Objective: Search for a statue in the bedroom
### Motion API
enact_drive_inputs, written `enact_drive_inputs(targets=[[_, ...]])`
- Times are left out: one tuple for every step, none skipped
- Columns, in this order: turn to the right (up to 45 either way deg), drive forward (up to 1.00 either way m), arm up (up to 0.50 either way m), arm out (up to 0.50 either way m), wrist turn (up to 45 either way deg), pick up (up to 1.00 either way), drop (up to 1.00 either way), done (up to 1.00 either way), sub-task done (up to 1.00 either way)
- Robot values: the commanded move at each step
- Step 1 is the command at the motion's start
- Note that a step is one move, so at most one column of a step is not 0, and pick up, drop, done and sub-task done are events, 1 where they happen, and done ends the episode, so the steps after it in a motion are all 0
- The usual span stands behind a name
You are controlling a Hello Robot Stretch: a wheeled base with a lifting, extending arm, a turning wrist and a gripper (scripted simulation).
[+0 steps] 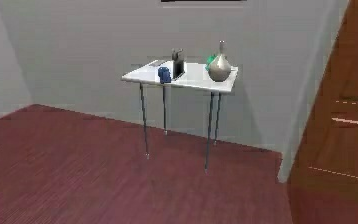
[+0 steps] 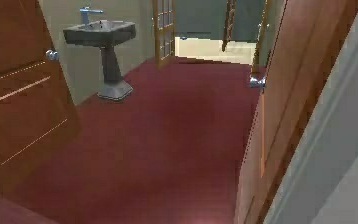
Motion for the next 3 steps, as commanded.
enact_drive_inputs(targets=[[-33.0,0.00,0.00,0.00,0.0,0.00,0.00,0.00,0.00],[0.0,0.15,0.00,0.00,0.0,0.00,0.00,0.00,0.00],[45.0,0.00,0.00,0.00,0.0,0.00,0.00,0.00,0.00]])
